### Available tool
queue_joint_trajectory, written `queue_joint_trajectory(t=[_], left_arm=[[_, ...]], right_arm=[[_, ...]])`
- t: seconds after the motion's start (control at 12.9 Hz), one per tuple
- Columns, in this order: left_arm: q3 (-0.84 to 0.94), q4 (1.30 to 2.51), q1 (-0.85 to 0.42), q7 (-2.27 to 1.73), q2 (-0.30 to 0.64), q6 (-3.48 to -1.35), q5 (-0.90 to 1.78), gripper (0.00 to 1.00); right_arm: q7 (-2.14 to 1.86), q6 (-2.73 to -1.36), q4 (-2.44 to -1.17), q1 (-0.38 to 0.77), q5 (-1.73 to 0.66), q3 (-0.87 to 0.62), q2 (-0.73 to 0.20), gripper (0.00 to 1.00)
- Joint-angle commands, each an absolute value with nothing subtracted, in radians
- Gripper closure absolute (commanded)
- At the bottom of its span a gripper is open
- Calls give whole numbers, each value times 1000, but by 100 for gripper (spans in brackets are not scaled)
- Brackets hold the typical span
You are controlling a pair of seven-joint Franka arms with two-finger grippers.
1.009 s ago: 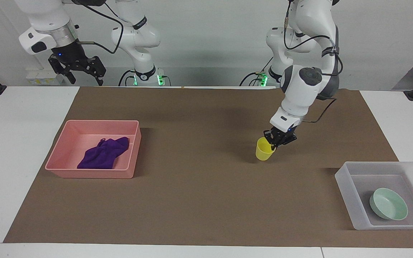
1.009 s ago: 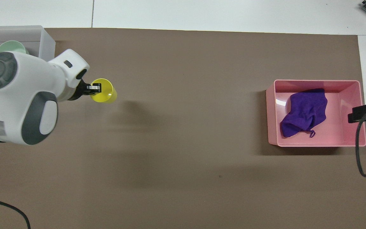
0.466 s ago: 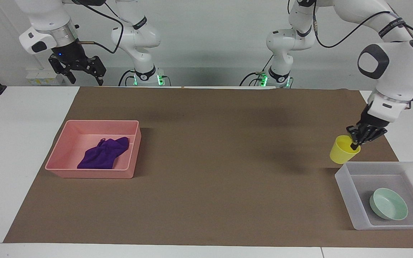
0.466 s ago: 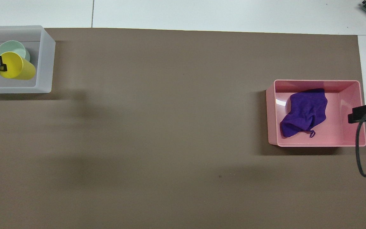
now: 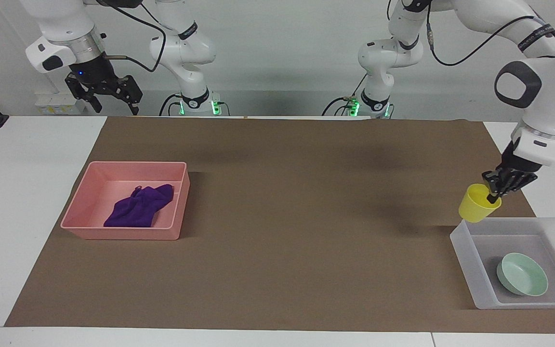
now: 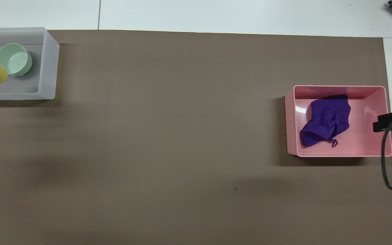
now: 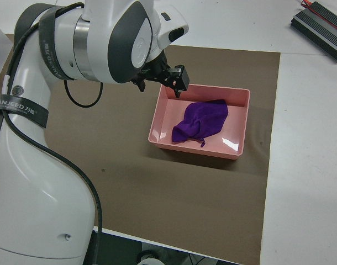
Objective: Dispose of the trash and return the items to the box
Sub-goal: 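Open the left gripper and release the cup beside the bowl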
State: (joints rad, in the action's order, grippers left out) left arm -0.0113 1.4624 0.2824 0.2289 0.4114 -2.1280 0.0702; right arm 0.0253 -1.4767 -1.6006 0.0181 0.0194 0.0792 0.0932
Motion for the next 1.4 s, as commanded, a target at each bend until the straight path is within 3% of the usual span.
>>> queue_joint_trajectory(t=[0.0, 0.23, 0.54, 1.16, 1.24, 1.32], left_arm=[[2, 1252, 311, 245, 607, -2134, 52, 100], [2, 1253, 314, 244, 656, -2195, 52, 100], [2, 1333, 310, 244, 649, -2272, 49, 100], [2, 1327, 311, 244, 643, -2221, 48, 100], [2, 1330, 311, 244, 643, -2229, 48, 93], [2, 1327, 305, 244, 641, -2214, 48, 50]], right_arm=[[26, -1491, -1641, 6, 18, 74, 124, 0], [26, -1491, -1641, 6, 18, 74, 124, 0], [26, -1491, -1641, 6, 18, 74, 124, 0], [26, -1491, -1641, 6, 18, 75, 124, 0], [28, -1491, -1641, 6, 18, 75, 124, 0], [28, -1493, -1643, 6, 18, 75, 124, 0]])
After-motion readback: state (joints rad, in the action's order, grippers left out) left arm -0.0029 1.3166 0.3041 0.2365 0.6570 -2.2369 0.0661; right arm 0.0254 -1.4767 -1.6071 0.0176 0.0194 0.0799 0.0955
